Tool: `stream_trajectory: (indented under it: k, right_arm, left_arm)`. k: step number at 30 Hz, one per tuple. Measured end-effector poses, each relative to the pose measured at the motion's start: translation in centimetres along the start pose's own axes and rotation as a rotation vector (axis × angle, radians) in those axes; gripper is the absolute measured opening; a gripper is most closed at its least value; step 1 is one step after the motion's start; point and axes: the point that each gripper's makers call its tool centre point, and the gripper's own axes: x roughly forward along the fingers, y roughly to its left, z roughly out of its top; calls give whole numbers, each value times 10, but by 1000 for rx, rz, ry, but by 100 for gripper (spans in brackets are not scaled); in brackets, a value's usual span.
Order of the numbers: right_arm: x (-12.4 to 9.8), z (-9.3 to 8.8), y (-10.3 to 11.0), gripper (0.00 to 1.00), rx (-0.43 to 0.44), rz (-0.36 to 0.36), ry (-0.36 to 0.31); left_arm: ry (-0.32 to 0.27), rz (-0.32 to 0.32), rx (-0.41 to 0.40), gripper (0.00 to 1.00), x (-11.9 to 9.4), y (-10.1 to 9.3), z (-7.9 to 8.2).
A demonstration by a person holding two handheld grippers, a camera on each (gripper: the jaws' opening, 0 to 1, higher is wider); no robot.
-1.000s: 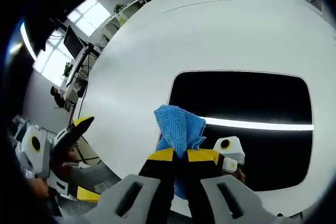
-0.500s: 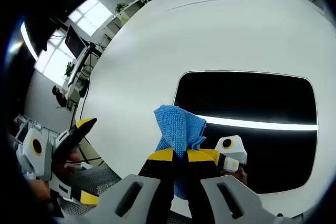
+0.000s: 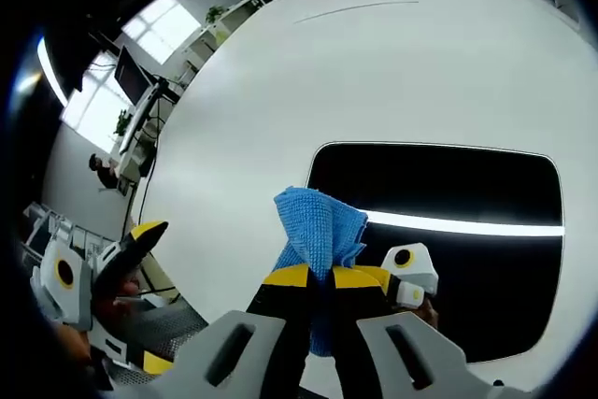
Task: Wipe the mirror surface with the cleaning cloth until all visible marks leave the cleaned area.
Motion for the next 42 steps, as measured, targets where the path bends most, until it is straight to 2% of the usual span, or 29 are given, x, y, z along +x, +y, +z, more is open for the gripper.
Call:
stream_trajectory:
  k: [14,19,31,36,40,42]
  right_arm:
    - [9,21,-4,1,-31,-7,-5]
    - [14,33,-5,1,-80,-17,-8]
    - [18,50,-10,1,-123,-26,-13]
    - [19,66,-21,1,-121,-45,-28]
    - [22,78,-24,1,-153,-54,-29]
    - [23,80,-24,1,-154,-54,-21]
  left_arm:
    - [5,-6,1,99,1,-1,-1]
    - [4,-5,-3,99,1,-1,-1]
    - [4,-17,-3,99,1,-2,-1]
    - [5,-17,-3,99,1,-2,-1]
    - [7,-18,-3,99,1,-2,-1]
    - [6,-18,-3,99,1,-2,-1]
